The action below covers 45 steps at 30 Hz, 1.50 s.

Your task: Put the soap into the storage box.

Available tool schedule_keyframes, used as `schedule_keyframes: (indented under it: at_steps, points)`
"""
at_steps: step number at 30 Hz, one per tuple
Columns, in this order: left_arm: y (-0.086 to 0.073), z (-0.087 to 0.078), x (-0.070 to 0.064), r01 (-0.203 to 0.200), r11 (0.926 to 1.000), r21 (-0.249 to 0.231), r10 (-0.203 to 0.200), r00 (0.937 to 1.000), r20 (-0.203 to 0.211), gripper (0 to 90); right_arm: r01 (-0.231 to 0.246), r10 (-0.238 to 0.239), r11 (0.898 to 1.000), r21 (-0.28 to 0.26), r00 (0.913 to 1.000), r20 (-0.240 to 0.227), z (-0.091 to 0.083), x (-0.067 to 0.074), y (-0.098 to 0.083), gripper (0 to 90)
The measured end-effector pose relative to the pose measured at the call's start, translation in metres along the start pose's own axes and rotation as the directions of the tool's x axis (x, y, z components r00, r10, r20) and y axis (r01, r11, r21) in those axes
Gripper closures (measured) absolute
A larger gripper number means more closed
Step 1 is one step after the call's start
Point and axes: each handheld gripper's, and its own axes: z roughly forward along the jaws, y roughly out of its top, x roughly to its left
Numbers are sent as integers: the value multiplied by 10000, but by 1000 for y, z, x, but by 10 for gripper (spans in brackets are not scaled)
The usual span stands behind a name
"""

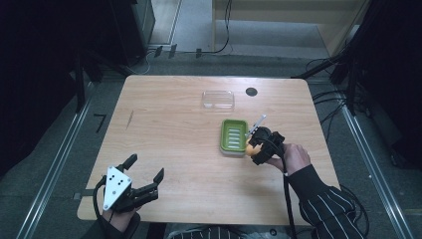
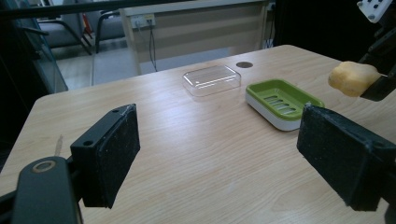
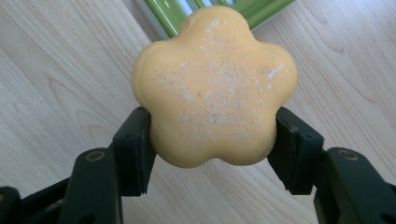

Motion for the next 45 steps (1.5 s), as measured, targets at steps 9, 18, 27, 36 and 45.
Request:
schedule_keyframes:
  at_steps: [9, 18, 27, 36, 45]
  points:
    - [0, 0, 0, 1, 10000, 4, -1, 10000, 10, 137, 128, -128, 9999, -49, 9999, 9, 0, -2, 11, 399]
    - [0, 1, 0, 39, 10000, -10, -39, 10000, 14, 137, 244, -244, 9995, -181, 9997, 24, -1, -3, 24, 399]
    - [0, 0, 0, 34, 10000, 23, -34, 10000, 2, 137, 291, -290, 9989, -365, 9996, 32, -1, -7, 37, 399]
    - [0, 0, 0, 23, 10000, 32, -24, 10000, 12, 137, 281, -280, 9988, -409, 9996, 42, 1, -12, 48, 398]
    - [0, 0, 1, 32, 10000, 17, -32, 10000, 16, 137, 350, -350, 9983, -473, 9994, -3, 4, -16, 59, 398]
